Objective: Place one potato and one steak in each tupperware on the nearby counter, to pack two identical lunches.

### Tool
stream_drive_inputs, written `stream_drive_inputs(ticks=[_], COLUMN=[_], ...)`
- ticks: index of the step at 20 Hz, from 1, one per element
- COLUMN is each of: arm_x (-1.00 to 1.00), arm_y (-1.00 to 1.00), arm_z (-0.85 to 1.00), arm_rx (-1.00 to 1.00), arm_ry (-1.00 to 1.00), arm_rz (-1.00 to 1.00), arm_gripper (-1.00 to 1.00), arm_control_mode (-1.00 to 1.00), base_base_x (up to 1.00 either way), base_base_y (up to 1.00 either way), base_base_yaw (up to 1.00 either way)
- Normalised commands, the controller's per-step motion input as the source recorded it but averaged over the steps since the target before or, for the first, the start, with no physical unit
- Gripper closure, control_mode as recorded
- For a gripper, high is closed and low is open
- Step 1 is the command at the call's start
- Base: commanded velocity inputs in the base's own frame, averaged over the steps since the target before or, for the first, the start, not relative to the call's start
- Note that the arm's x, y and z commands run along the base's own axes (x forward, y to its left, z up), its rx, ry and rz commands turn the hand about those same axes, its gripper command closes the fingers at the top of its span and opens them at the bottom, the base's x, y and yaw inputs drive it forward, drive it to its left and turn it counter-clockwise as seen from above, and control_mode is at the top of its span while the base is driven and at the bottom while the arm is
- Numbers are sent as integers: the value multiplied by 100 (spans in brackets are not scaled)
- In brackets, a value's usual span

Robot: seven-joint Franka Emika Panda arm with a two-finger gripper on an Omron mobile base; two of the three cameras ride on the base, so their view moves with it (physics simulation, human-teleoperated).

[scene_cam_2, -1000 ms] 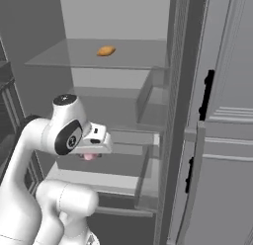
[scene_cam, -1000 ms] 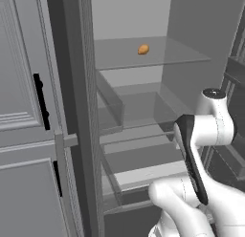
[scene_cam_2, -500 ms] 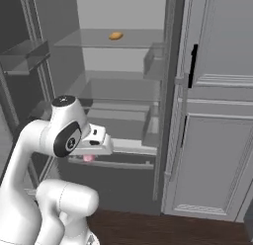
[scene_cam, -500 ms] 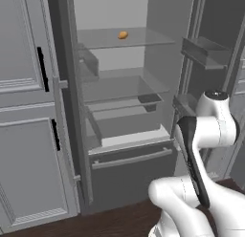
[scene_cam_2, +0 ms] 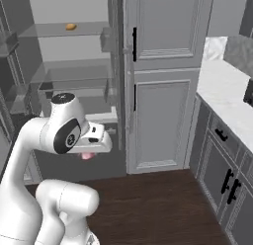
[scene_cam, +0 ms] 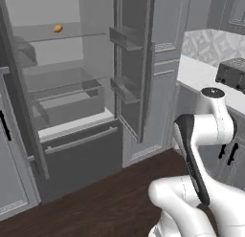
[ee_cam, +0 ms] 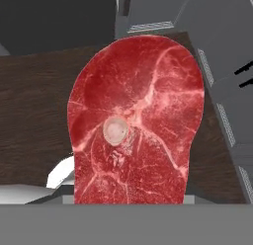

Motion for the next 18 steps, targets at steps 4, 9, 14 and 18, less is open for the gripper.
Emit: stream_drive_inputs(ticks=[4, 9, 14, 18], arm_x=[0, 0, 0, 0], arm_y=[0, 0, 0, 0], arm_z=[0, 0, 0, 0], arm_rx=[0, 0, 0, 0], arm_ry=[0, 0, 0, 0], arm_rz=[0, 0, 0, 0], arm_gripper=[100, 100, 100, 100], arm_control_mode=[100, 100, 100, 100], base_base_x=[-61, -40, -14, -8], base_base_y=[-63, -62, -58, -70], base_base_yaw=[-58, -65, -72, -70])
